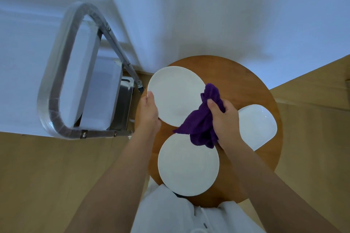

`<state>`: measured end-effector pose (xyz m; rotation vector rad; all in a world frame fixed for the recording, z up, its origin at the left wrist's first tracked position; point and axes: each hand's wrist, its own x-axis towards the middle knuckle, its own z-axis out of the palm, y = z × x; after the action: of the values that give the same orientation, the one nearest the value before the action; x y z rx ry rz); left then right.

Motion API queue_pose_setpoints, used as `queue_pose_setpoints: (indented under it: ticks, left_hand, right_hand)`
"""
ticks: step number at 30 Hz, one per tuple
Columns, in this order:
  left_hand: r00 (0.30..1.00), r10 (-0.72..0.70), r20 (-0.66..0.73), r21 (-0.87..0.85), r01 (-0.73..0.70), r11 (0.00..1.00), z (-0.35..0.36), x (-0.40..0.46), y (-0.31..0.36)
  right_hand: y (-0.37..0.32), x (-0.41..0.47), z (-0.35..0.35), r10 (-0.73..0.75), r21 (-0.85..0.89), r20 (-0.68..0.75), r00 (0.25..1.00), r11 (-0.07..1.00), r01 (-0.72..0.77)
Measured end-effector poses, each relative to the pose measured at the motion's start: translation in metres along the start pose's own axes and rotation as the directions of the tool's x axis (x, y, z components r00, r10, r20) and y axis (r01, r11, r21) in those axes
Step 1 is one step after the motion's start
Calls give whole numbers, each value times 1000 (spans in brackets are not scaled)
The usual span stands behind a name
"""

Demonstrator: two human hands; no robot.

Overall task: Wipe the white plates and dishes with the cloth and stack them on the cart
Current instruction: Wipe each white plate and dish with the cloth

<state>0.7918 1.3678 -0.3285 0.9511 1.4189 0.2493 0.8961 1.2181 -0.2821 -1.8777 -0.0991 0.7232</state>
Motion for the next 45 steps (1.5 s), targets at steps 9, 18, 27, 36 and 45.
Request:
queue_pose_setpoints:
  ticks: [9,18,27,36,45]
  left_hand:
    - [965,22,261,-443,100,891,13,-82,22]
    - [920,157,359,-405,2,914,16,-137,21]
    - [887,293,357,-516,-74,853,7,-154,32]
    - [890,243,387,-303,-126,945,-23,-151,74]
    - [847,304,435,-192,-243,951,-31,-164,98]
  right_hand:
    - [-20,-7,-14,-258,-858,394,882,242,453]
    - [-52,-20,-13,-505,-849,245,828,301,435]
    - [-62,-84,12,-583,-507,509,634,392,767]
    - [-28,-79,-46,-539,-413,782,314,-71,908]
    - [-18,-70,-61,-756,-524,613,229,-172,834]
